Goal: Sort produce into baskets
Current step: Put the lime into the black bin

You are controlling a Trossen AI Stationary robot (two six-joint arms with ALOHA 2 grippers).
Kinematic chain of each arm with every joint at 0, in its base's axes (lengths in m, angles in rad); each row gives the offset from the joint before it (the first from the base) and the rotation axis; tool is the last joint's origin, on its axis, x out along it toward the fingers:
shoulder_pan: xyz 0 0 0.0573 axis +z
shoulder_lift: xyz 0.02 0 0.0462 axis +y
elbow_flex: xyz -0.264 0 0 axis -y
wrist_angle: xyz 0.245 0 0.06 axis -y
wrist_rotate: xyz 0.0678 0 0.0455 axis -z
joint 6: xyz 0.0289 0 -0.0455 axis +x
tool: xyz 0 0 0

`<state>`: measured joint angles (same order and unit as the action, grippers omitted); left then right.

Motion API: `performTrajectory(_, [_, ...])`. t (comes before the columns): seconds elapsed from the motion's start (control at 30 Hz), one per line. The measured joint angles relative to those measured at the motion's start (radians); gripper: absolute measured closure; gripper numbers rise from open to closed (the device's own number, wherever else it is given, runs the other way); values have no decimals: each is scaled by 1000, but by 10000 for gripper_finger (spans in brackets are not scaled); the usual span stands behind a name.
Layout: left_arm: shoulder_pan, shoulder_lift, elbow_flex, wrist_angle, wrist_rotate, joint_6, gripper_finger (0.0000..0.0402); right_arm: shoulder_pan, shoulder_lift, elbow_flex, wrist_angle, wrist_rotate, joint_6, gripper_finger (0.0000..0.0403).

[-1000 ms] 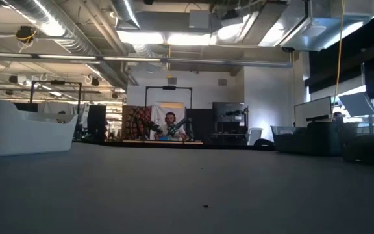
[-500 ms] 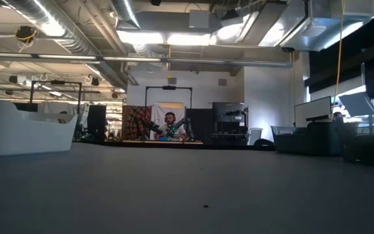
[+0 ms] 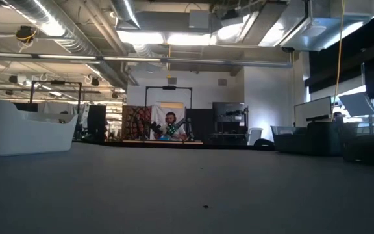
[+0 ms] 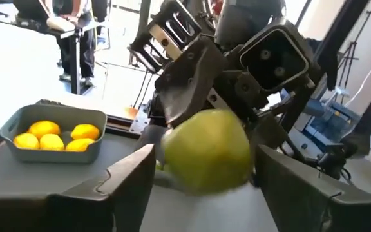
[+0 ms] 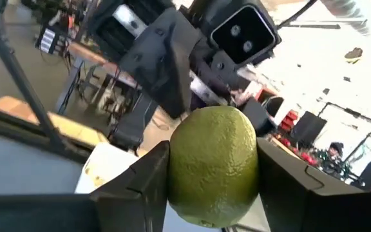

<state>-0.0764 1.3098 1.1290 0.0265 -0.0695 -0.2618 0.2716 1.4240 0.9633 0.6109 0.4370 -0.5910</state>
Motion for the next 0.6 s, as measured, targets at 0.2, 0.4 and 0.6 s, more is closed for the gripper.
performTrajectory(0.2, [-1,-72,0,-162,2,31,130,94,-84,0,-192,179,40,212])
performTrajectory(0.4, [-7,-131,0,-292,-26,59,130,186,-193,0,-570,283,343,210])
performTrajectory(0.6, [-6,-148,0,-359,-32,59,129,250,-278,0,-962,286,739,209])
